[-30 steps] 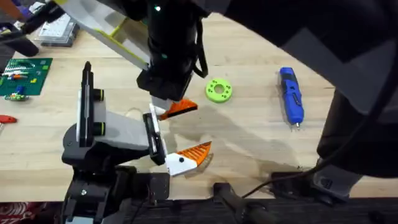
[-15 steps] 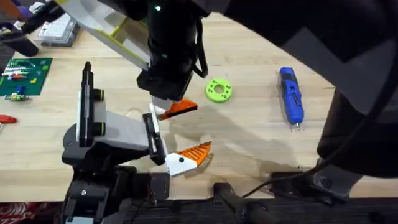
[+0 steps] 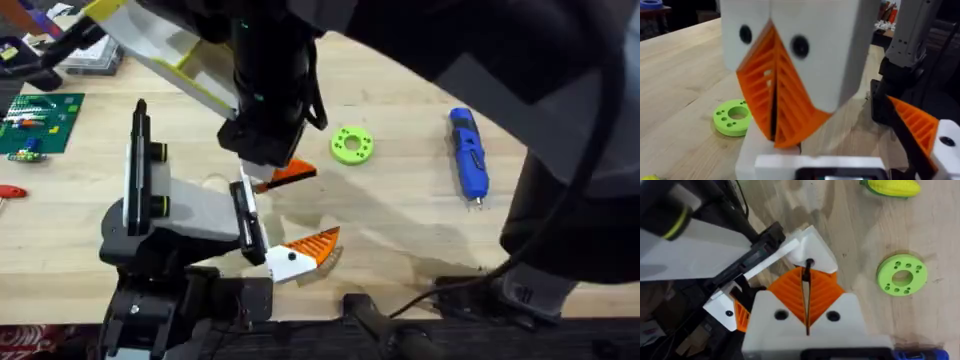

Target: Pick up the gripper from the table and insert it into the empty holder that is missing its gripper. Then pick up a screw, insert it into the mounting hole, and use the screwdriver to tighten it. Finally, clean up the table by picking up the vegetable and placing it into the bucket.

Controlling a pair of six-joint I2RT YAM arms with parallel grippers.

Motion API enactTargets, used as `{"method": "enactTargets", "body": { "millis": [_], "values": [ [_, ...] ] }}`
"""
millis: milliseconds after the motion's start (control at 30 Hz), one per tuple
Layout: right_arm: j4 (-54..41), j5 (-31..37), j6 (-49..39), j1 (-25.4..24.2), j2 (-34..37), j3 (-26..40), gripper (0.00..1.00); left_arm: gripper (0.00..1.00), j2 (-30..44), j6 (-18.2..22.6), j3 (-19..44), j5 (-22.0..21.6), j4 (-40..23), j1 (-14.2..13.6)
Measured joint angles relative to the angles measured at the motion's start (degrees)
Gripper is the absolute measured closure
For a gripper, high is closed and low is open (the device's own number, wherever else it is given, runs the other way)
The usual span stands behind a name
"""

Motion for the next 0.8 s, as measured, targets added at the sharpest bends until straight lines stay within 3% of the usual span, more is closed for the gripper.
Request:
{"method": "enactTargets", "body": {
  "millis": [800],
  "values": [
    [1.4, 0.0, 0.0, 0.5, 0.2, 0.0, 0.997, 0.018, 0.0, 0.2, 0.0, 0.0, 0.0, 0.0]
  ]
}}
